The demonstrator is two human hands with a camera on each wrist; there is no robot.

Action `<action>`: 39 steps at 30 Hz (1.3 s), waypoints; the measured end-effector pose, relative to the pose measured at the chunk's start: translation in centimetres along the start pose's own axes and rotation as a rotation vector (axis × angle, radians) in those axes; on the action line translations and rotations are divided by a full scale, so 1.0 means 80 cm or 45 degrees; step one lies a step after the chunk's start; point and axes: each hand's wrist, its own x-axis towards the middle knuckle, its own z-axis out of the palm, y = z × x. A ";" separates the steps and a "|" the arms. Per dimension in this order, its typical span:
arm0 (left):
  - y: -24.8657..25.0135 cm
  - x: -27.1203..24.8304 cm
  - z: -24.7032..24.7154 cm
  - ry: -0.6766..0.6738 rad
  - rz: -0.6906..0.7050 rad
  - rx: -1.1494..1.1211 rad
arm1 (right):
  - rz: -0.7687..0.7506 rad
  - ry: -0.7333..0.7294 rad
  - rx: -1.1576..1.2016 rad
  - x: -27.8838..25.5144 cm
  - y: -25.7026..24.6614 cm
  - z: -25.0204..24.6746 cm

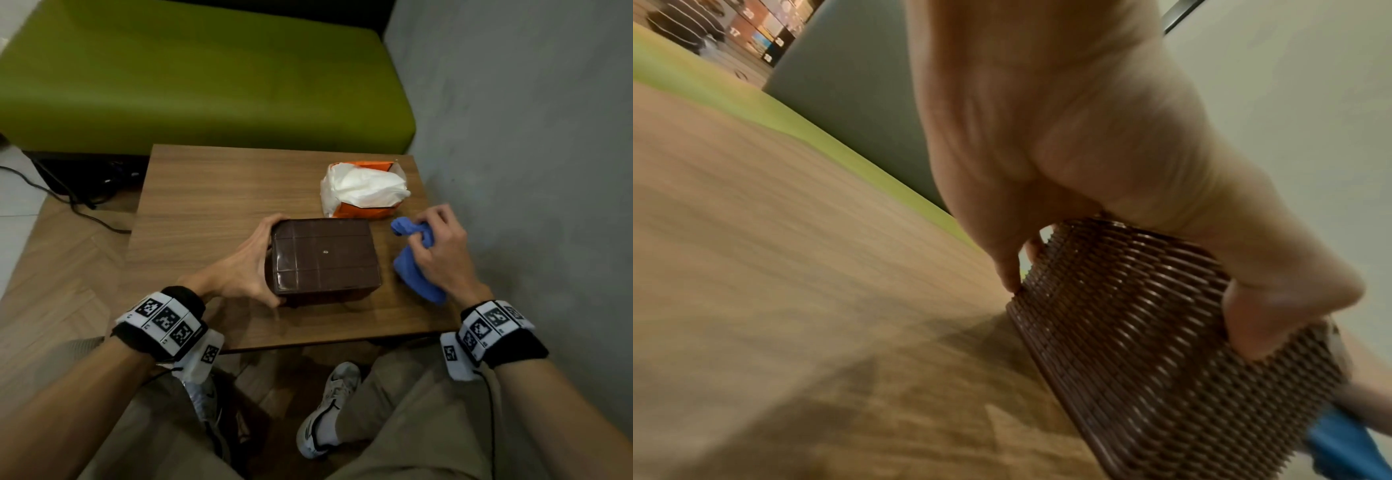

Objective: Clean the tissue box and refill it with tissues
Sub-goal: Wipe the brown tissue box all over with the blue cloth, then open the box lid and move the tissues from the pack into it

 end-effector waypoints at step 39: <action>0.003 -0.012 0.015 0.033 -0.101 -0.064 | -0.411 -0.818 -0.357 0.014 -0.135 0.044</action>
